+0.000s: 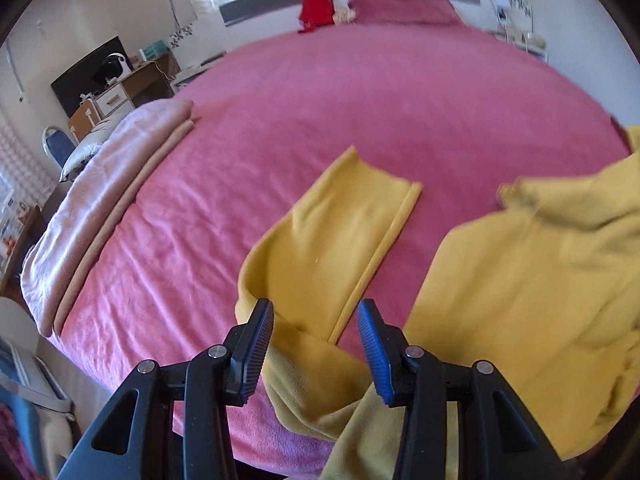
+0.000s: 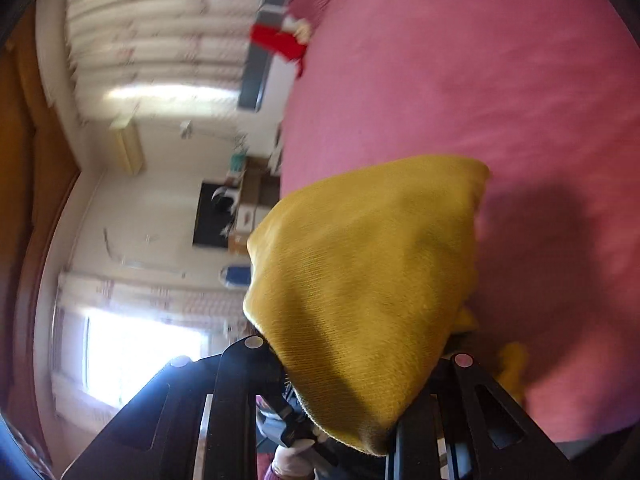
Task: Fold clothes
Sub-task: 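Carry the lifted yellow sweater with the right gripper and lay it on the bed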
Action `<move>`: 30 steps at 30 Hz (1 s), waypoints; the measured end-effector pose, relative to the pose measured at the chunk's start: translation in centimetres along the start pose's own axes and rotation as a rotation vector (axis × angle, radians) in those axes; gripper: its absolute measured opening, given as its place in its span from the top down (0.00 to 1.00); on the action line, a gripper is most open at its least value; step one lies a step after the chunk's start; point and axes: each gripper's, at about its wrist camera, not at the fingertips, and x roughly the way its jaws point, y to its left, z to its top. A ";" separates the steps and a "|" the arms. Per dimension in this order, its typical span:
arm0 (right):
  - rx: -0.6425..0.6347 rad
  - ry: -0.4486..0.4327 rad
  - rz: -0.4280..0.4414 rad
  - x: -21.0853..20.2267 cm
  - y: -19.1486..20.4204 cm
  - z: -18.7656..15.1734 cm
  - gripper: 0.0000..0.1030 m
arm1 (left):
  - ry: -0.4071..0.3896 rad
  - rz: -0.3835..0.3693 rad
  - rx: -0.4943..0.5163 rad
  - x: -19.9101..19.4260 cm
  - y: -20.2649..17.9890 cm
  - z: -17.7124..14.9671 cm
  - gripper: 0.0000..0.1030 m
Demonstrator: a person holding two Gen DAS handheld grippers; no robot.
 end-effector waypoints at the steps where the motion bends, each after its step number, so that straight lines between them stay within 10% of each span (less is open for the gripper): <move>1: -0.020 -0.004 -0.001 -0.6 0.5 0.9 0.77 | 0.006 0.007 -0.003 0.3 0.1 0.3 0.57; 6: -0.179 -0.043 0.038 -0.7 7.6 5.5 0.77 | -0.065 0.068 -0.049 0.4 0.7 5.0 0.57; 11: -0.118 -0.134 -0.203 -0.2 4.2 10.6 0.74 | -0.065 0.102 -0.007 2.7 -0.7 7.2 0.57; 14: -0.080 -0.188 -0.347 0.2 2.1 13.6 0.43 | 0.017 0.108 0.047 5.4 -2.6 6.4 0.57; 17: -0.044 -0.240 -0.484 0.4 0.1 16.1 0.42 | 0.034 0.131 0.111 6.3 -4.5 4.8 0.59; 25: -0.055 -0.287 -0.579 -3.7 -1.7 6.5 0.41 | -0.022 0.111 0.201 6.3 -4.6 4.2 0.58; 30: -0.428 0.106 -0.687 5.3 4.2 -3.0 0.29 | -0.006 0.050 0.119 5.5 -3.3 4.4 0.58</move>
